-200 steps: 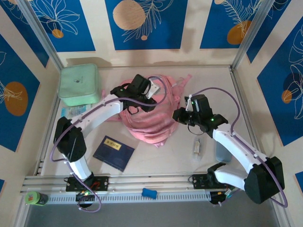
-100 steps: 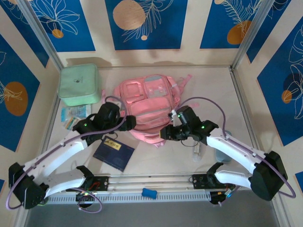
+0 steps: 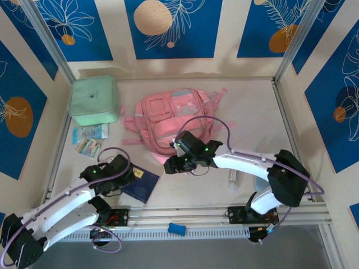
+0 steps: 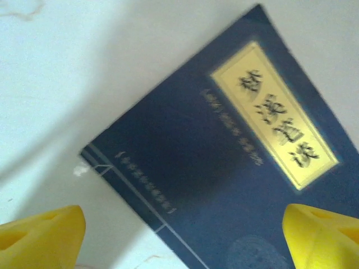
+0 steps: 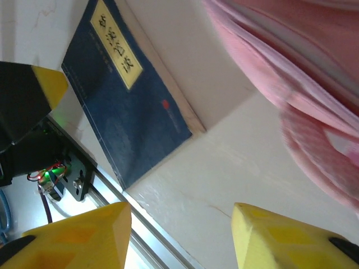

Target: Pack the student bag

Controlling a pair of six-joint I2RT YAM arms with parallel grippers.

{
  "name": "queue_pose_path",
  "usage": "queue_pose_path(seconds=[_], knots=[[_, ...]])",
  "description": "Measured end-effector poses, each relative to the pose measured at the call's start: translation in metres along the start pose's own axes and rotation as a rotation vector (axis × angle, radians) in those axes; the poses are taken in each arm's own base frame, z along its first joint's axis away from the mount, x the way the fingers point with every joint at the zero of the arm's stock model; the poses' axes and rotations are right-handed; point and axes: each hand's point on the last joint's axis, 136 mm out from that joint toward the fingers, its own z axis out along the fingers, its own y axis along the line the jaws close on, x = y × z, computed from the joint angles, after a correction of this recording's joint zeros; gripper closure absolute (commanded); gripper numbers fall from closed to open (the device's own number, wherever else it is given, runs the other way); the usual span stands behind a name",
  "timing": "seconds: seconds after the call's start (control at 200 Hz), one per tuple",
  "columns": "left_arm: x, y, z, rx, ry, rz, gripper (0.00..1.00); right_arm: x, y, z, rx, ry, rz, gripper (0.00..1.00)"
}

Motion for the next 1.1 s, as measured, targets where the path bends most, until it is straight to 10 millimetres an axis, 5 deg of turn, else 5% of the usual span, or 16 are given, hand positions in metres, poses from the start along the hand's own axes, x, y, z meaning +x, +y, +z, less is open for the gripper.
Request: queue_pose_path(seconds=[0.215,0.555,1.101], knots=[[0.015,0.019,0.018,0.005,0.006,-0.074,0.09,-0.01,0.019,0.029,0.014,0.04,-0.033,0.45],[0.021,-0.007,0.032,0.14,0.031,-0.097,0.16,-0.009,0.02,0.064,0.071,0.102,-0.045,0.41],[0.022,-0.011,0.044,0.004,0.115,0.041,0.28,-0.005,0.009,0.071,0.092,0.131,-0.011,0.39]])
